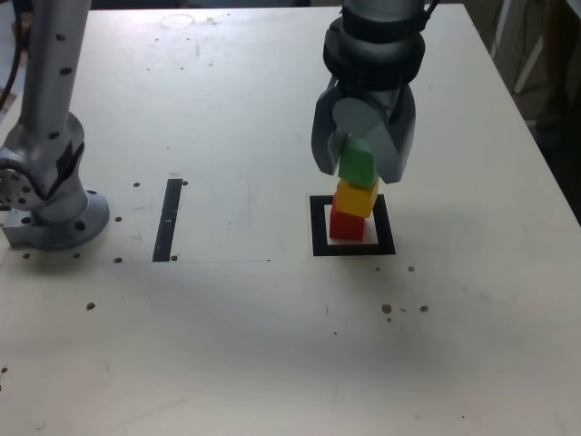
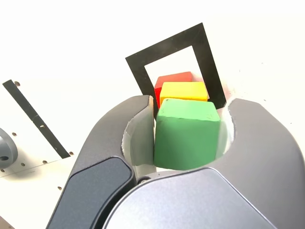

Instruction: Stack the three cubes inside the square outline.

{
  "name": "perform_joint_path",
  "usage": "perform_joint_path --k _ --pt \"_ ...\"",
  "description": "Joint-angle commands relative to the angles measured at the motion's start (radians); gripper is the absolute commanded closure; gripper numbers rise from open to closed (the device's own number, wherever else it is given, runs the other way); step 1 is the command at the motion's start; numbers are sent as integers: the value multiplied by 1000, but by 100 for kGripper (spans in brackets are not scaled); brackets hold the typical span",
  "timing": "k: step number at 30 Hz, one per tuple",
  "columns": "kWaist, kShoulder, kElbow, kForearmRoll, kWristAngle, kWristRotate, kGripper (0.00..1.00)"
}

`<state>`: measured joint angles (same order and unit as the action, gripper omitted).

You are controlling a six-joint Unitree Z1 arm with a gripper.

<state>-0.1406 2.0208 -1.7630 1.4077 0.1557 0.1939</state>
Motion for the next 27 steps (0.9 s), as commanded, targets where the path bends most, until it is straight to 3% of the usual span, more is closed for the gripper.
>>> perform_joint_path --k 1,14,27 --pt "-2 6 2 -1 -2 -1 1" --pt "-2 -20 19 4 -2 2 0" --pt "-2 -230 147 64 51 -23 0"
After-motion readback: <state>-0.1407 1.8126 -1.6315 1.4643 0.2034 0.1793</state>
